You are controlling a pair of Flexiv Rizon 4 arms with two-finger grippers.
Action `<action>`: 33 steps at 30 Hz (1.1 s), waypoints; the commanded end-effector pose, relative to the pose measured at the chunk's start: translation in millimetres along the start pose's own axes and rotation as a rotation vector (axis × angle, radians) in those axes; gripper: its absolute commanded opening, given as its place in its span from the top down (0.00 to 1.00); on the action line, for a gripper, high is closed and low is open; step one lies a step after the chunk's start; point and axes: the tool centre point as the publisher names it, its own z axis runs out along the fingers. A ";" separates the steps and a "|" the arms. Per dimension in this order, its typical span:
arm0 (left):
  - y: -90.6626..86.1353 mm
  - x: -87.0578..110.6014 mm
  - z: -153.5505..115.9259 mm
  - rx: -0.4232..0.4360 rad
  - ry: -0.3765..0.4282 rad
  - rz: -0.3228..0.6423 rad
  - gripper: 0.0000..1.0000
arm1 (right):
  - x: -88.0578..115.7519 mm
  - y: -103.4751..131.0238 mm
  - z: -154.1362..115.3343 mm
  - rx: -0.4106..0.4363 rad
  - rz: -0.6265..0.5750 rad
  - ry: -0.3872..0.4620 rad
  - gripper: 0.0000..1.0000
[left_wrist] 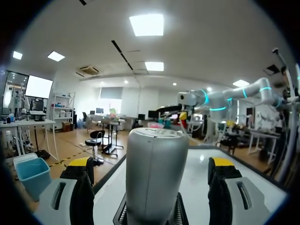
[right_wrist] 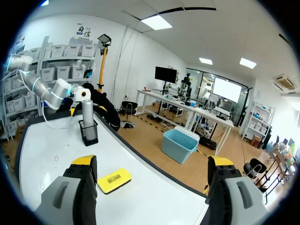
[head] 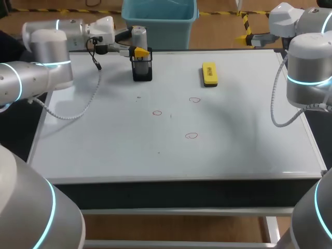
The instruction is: Pick up the inspection probe, press it on each red-marked spot on the whiteboard one by one, put down the probe, pick up the eraser, and wipe off all the red marks.
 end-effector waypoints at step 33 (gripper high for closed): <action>-42.1 15.0 -2.1 -0.052 0.005 0.064 1.00 | -0.6 0.0 0.1 0.001 0.000 0.001 0.00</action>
